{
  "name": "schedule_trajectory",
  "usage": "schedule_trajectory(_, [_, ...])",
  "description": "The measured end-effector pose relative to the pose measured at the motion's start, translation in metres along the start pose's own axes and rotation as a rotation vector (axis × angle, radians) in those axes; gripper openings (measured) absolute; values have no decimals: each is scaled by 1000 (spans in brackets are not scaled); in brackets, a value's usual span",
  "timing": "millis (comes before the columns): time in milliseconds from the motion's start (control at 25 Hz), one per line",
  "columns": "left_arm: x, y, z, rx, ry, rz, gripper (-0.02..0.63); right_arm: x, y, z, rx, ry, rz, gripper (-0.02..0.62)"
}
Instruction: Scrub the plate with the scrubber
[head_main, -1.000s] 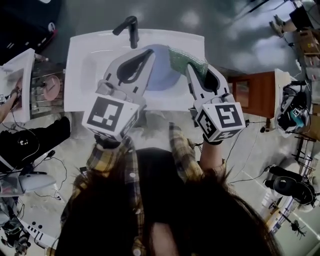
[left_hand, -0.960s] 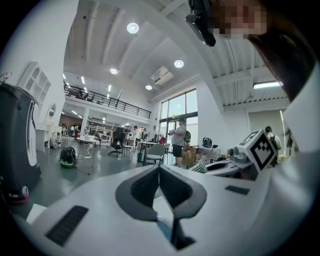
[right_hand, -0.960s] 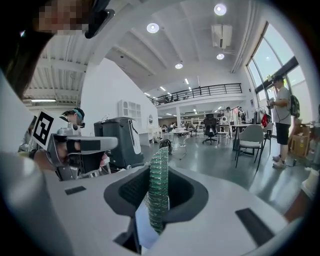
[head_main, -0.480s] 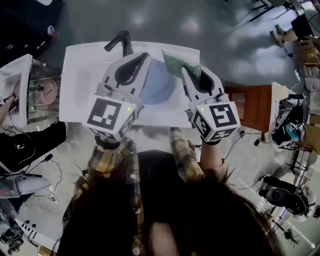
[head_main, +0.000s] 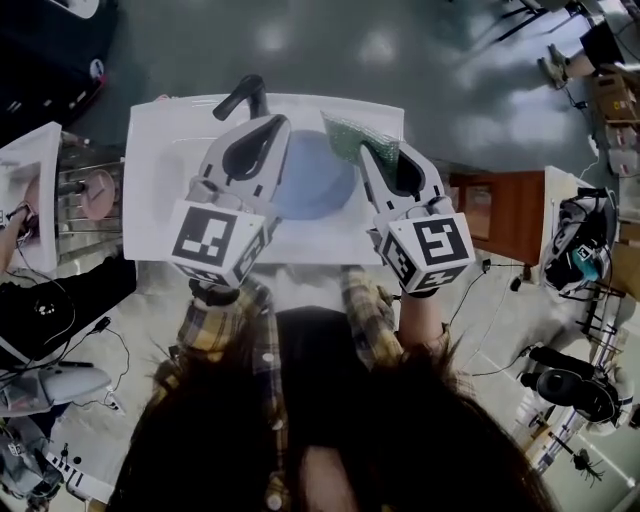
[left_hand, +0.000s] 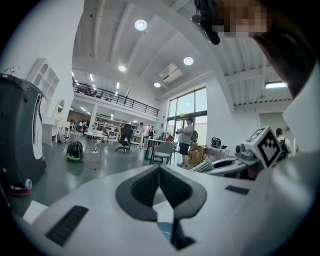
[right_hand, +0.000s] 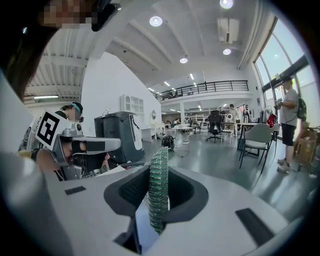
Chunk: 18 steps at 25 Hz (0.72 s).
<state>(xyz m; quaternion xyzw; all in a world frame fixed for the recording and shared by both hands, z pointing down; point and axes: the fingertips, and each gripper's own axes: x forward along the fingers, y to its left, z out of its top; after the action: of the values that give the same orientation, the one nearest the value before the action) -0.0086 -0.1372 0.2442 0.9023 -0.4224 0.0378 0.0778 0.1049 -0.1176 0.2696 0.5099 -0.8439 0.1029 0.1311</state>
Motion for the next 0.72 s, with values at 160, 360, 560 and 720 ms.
schedule_trajectory(160, [6, 4, -13, -12, 27, -4, 14, 6, -4, -8, 13, 15, -5, 100])
schedule_trajectory(360, [12, 11, -38, -17, 92, -3, 14, 15, -9, -20, 33, 39, -7, 100])
schedule_trajectory(560, [17, 21, -65, -2, 157, 2, 14, 29, -7, -36, 29, 86, 7, 100])
schedule_trajectory(720, [26, 25, -104, -49, 220, -12, 14, 38, -9, -60, 27, 145, 9, 100])
